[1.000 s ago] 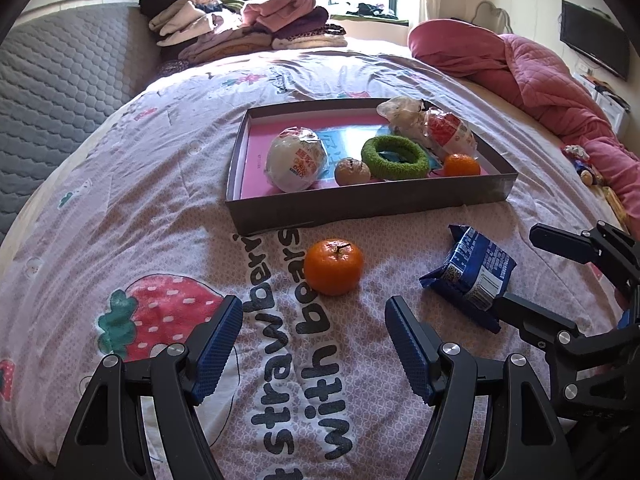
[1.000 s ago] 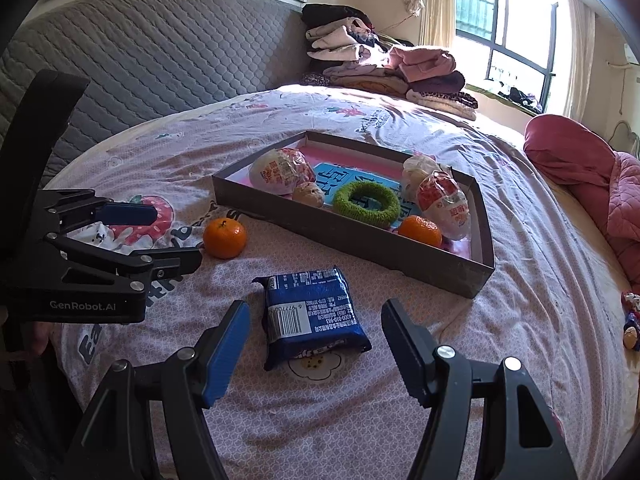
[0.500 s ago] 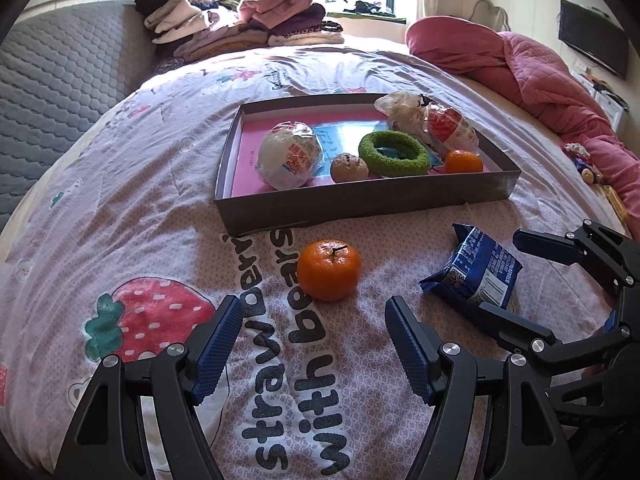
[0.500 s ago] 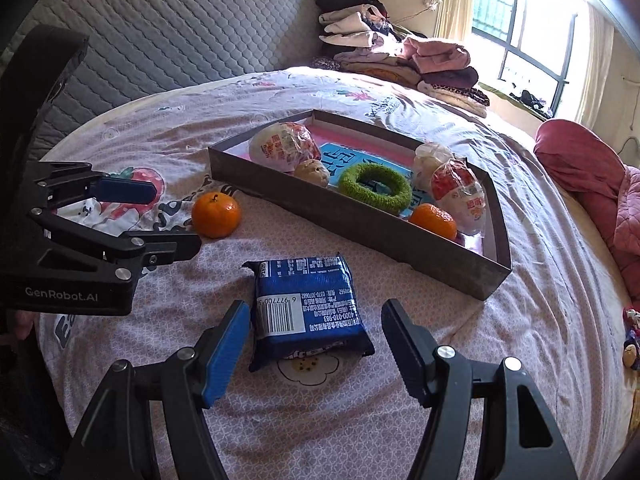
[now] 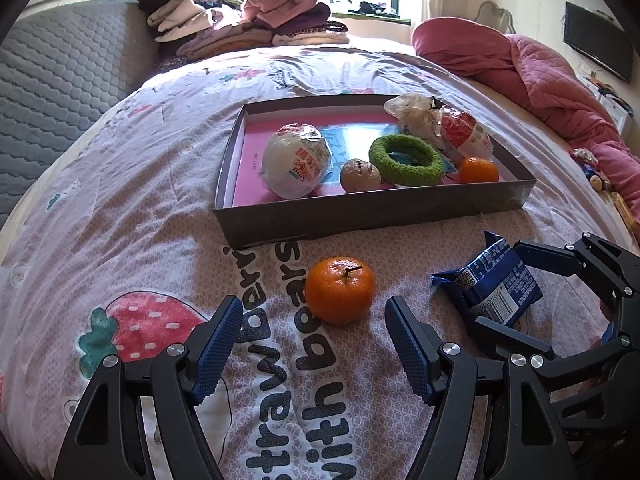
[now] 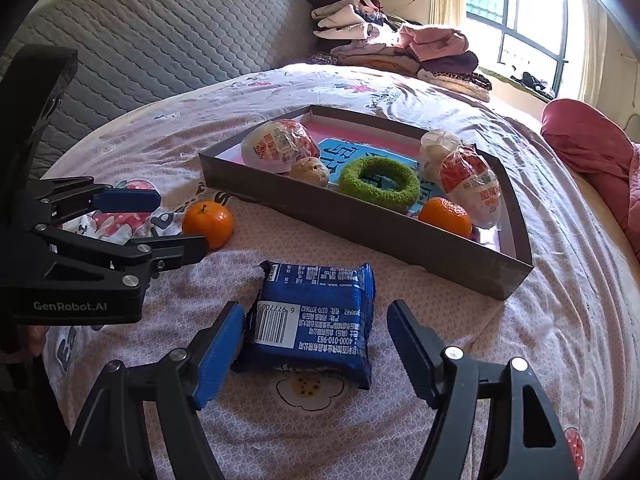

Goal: Organize objects
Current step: 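Close left tool on the tangerine while right tool grasps the blue snack packet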

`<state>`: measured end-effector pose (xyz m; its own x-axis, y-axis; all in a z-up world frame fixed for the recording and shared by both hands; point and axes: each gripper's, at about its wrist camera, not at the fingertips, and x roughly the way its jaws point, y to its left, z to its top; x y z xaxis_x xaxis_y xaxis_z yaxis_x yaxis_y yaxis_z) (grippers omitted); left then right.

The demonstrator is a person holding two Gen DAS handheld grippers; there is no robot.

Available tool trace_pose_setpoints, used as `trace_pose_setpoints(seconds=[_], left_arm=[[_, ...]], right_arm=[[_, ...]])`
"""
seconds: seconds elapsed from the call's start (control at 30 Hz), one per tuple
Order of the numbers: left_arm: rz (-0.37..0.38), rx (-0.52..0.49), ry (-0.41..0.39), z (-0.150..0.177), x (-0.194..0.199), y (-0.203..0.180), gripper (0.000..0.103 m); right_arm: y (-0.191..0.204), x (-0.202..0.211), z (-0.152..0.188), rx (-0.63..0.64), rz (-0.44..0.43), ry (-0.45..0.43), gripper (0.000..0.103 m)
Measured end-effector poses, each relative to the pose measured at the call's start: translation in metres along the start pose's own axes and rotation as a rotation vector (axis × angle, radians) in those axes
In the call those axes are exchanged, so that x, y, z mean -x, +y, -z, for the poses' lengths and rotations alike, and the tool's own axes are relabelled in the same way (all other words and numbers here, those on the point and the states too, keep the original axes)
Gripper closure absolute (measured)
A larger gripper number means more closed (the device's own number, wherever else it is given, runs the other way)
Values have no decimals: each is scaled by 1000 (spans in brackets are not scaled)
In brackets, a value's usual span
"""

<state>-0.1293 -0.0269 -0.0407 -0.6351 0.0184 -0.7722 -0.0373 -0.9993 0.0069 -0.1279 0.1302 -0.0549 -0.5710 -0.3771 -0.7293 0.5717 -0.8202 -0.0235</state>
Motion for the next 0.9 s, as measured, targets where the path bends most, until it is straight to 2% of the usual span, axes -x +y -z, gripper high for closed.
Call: trace_pose_setpoints(seconds=[0.17, 0.4, 0.5, 0.67, 0.77, 0.9], left_arm=[[-4, 5, 4, -2, -8, 2, 28], [19, 15, 6, -3, -16, 3, 28], [23, 13, 11, -3, -21, 1, 28], [38, 20, 12, -4, -24, 1, 28], [46, 19, 11, -5, -24, -1, 28], [57, 11, 7, -4, -24, -2, 35]], right_arm=[[7, -10, 4, 9, 36, 35, 30], [-3, -12, 2, -72, 13, 33, 30], [-4, -12, 2, -81, 15, 32, 33], [-3, -11, 3, -81, 20, 19, 43], [-5, -10, 4, -95, 17, 15, 45], [-7, -9, 3, -112, 12, 8, 47]])
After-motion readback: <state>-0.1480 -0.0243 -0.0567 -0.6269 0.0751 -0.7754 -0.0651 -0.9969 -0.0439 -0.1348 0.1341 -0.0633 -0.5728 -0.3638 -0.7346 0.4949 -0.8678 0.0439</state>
